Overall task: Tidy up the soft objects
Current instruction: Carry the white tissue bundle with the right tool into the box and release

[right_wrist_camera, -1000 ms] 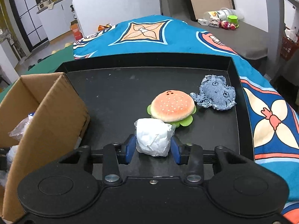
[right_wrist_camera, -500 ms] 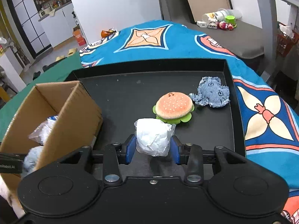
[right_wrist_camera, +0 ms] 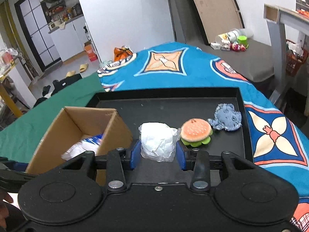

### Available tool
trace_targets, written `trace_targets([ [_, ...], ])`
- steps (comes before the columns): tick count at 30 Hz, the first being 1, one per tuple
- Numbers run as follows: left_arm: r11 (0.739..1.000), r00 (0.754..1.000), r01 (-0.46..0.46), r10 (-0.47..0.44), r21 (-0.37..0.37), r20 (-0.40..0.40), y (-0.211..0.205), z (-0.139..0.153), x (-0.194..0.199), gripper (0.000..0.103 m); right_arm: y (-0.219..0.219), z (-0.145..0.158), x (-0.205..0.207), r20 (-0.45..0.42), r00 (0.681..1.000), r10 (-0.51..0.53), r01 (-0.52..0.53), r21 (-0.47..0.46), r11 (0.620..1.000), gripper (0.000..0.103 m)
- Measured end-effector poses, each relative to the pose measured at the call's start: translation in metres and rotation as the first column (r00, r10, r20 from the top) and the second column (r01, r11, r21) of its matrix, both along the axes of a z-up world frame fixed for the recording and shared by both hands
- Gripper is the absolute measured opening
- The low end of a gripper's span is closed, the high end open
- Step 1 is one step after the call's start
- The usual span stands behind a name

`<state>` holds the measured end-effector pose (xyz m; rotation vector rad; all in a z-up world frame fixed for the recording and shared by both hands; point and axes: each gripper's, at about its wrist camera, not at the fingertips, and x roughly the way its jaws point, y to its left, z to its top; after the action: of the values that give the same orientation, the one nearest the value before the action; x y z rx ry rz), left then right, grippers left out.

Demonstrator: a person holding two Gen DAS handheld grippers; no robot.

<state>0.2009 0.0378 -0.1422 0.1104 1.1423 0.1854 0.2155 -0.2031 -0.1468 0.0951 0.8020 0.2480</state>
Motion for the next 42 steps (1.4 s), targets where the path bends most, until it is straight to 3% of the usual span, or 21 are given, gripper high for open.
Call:
trace_targets([
  [5,0.999,1.000,0.008,-0.008,-0.032,0.003,0.008,-0.002,-0.005,0.061,0.016,0.018,-0.007,0.043,0.999,0.025,-0.025,0.010,1.000,0.039],
  [10,0.996,1.000,-0.001,0.002,-0.086,0.006,0.017,-0.002,-0.008,0.043,0.034,0.030,-0.014,0.071,0.995,0.074,-0.075,0.010,0.997,0.039],
  [14,0.994,1.000,0.008,-0.006,-0.105,0.019,0.020,-0.003,-0.010,0.042,0.046,0.033,-0.015,0.076,0.992,0.098,-0.099,0.005,0.995,0.039],
  [22,0.987,0.998,-0.042,0.048,-0.156,0.032,0.034,-0.003,-0.014,0.023,0.070,0.036,-0.019,0.069,0.983,0.172,-0.173,0.012,0.985,0.039],
  [28,0.979,0.996,-0.073,0.081,-0.191,0.037,0.044,-0.005,-0.015,0.015,0.094,0.036,-0.023,0.049,0.968,0.248,-0.249,0.026,0.968,0.039],
  [42,0.950,0.998,-0.052,0.060,-0.308,0.017,0.064,-0.004,-0.020,0.013,0.139,0.030,-0.020,-0.070,0.932,0.354,-0.350,0.065,0.934,0.039],
])
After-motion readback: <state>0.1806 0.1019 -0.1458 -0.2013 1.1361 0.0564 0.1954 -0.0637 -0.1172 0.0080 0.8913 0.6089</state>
